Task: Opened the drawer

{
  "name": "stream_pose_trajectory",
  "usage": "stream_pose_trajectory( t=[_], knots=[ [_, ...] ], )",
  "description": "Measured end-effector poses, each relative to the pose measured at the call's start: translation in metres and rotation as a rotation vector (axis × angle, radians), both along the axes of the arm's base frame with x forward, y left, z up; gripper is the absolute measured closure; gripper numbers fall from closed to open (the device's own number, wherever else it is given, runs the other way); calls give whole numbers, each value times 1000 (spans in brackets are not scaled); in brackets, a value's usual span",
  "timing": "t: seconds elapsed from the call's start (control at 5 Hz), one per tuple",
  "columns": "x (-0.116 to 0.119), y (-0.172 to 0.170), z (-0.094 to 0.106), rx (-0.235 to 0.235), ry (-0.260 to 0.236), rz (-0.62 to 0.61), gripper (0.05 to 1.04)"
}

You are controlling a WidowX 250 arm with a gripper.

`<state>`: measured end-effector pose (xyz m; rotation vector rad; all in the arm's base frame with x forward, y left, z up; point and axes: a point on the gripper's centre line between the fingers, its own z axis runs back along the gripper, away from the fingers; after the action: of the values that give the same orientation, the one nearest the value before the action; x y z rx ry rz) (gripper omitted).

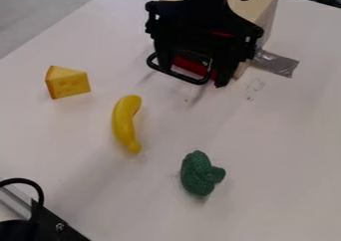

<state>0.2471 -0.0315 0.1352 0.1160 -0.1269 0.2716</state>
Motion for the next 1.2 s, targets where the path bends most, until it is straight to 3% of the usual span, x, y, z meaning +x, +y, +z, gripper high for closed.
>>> stream_pose_trajectory(
  t=[0.2,0.4,0.8,1.2],
  knots=[
    [-1,0,-6,4,23,0,85],
    [12,14,-20,3,37,69,85],
    [25,50,-22,-42,-42,288,85],
    [27,75,-25,-51,-100,509,85]
  ],
)
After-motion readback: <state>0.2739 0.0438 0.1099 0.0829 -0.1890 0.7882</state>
